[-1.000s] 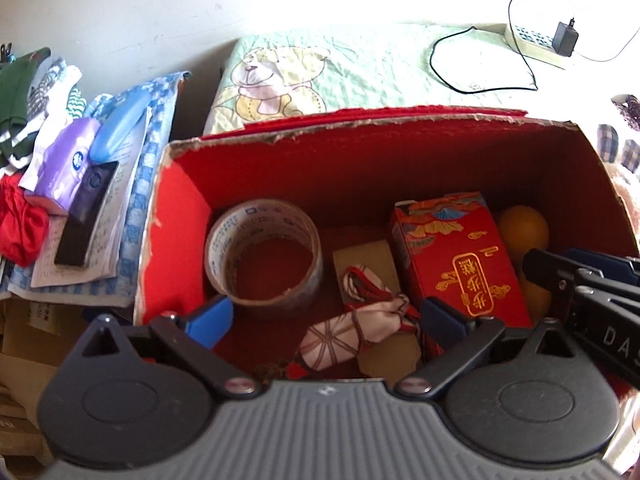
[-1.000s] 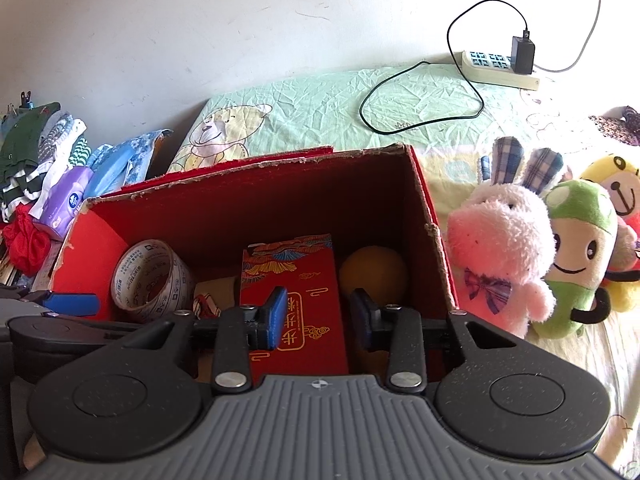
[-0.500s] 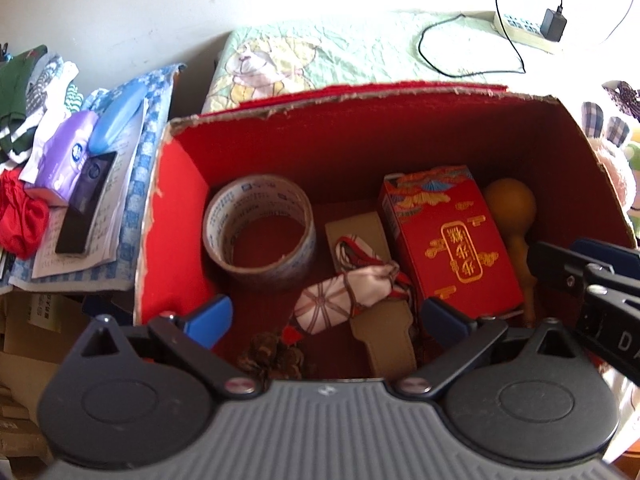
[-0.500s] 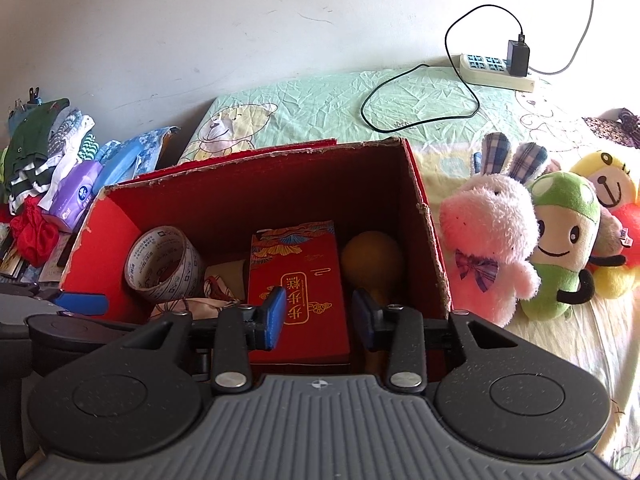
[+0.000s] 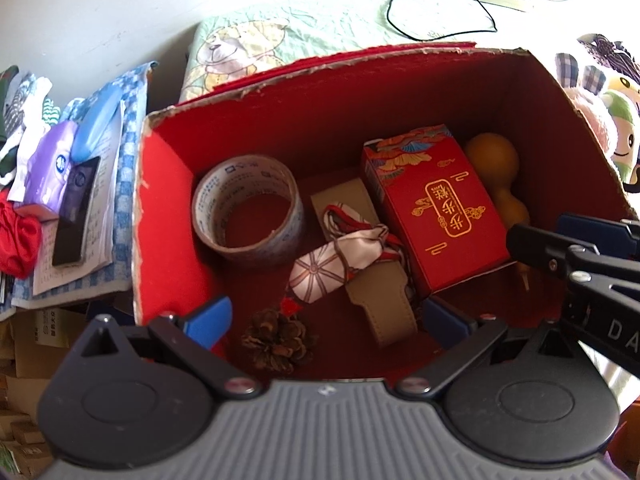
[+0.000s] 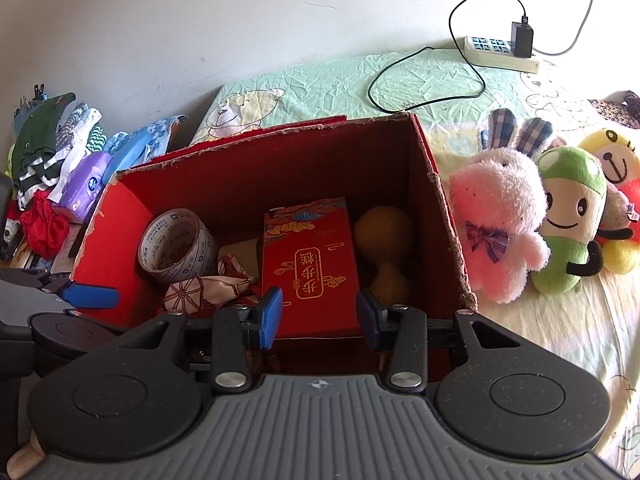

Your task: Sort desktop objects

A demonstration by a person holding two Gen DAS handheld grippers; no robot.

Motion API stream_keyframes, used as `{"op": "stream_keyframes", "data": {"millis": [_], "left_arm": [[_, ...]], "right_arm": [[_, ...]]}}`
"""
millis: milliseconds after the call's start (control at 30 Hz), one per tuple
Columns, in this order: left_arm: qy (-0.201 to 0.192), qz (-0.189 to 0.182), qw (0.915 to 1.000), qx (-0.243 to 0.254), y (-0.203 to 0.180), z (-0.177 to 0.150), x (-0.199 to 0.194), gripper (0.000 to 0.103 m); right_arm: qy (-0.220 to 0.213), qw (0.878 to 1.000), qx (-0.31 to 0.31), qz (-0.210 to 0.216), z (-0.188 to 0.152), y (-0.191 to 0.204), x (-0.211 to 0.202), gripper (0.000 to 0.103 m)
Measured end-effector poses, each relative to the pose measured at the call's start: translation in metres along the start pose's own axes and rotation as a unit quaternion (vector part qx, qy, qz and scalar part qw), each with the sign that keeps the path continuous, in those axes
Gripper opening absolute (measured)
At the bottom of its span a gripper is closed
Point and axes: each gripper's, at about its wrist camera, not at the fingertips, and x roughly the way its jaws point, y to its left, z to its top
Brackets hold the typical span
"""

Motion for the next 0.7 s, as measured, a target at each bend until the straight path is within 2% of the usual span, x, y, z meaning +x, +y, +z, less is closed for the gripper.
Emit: {"op": "stream_keyframes", "data": {"millis": [267,700], "left_arm": [[0.004,-0.003,1.0000,0.004,-0.0020,0.0005,0.0046,0.102],[0.000,-0.032,0.9995,0.010,0.0005,0.0009,0.0076,0.102]], "right_arm": [[0.005,1.000,0.007,-0.004,-0.0031,-0.0043,0.0016,0.044],[0.012,1.000,0.015,0.002,-0.0026,-0.0065,0.0069,0.044]]}}
